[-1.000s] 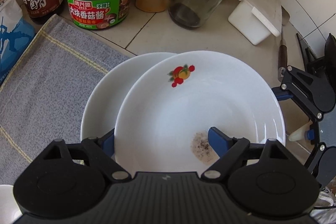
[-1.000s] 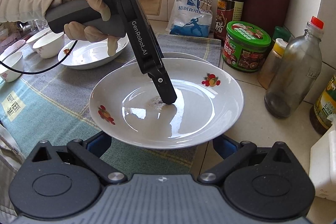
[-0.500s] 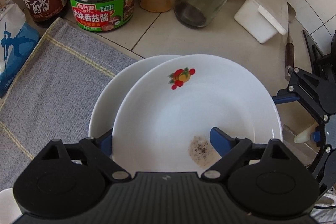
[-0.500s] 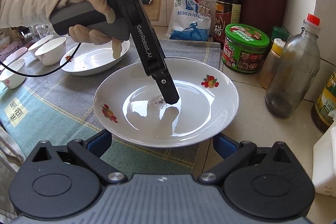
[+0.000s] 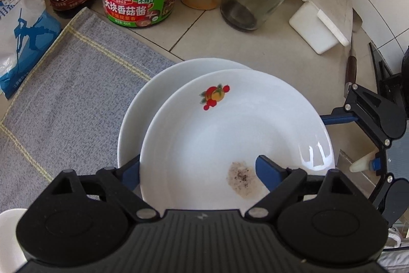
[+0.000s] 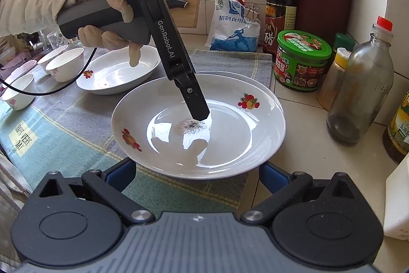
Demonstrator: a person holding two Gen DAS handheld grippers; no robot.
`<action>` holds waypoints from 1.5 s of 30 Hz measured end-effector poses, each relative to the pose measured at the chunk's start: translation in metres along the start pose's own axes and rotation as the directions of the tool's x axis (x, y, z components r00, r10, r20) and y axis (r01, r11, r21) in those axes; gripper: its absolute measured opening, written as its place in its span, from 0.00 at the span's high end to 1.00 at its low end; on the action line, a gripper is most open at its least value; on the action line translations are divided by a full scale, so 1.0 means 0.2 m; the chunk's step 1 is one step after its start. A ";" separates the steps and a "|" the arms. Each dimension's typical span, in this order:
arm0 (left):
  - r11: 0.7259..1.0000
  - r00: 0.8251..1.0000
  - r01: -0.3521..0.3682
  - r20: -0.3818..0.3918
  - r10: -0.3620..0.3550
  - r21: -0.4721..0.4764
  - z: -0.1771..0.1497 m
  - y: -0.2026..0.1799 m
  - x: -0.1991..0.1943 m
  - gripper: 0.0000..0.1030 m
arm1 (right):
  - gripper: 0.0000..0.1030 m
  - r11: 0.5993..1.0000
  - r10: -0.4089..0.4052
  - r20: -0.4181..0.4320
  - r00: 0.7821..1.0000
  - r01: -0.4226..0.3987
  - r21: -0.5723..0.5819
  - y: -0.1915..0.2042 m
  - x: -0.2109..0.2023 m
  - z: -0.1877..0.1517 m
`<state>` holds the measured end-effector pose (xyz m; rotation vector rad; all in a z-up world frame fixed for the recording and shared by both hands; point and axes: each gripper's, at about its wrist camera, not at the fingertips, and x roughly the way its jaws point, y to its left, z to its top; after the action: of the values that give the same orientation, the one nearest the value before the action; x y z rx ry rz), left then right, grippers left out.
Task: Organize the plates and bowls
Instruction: 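Lower the stained plate onto the other plate and open the left tool, then withdraw the left tool from the stacked plates toward the remaining plates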
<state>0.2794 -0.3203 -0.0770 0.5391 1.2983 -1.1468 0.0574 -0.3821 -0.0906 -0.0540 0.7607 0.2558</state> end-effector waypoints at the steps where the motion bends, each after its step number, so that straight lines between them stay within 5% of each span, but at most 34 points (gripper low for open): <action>1: 1.000 1.000 0.002 0.001 -0.002 -0.011 0.00 0.01 -0.01 0.12 | 0.00 1.000 0.001 -0.001 1.000 -0.001 0.000 0.00 0.00 0.00; 21: 0.995 0.998 -0.014 0.058 0.020 -0.095 -0.08 0.05 -0.13 0.11 | 0.00 0.999 -0.013 -0.040 0.999 0.011 -0.035 -0.01 0.06 0.03; 32: 0.994 0.983 -0.054 0.169 0.069 -0.090 -0.16 0.00 -0.21 0.10 | 0.00 0.997 -0.051 -0.052 0.997 0.048 -0.058 0.02 0.04 0.04; 37: 0.993 0.959 -0.081 0.264 0.101 -0.086 -0.25 -0.06 -0.28 0.10 | 0.00 0.994 -0.098 -0.036 0.995 0.096 -0.046 0.06 0.01 0.06; 45: 0.974 0.885 -0.190 0.406 0.225 -0.126 -0.56 -0.18 -0.35 0.09 | 0.00 0.991 -0.137 -0.007 0.991 0.137 -0.001 0.14 -0.02 0.10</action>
<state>0.2050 -0.2162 -0.0307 0.3357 0.8866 -0.9590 0.0613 -0.3533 -0.0720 -0.1075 0.7608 0.1256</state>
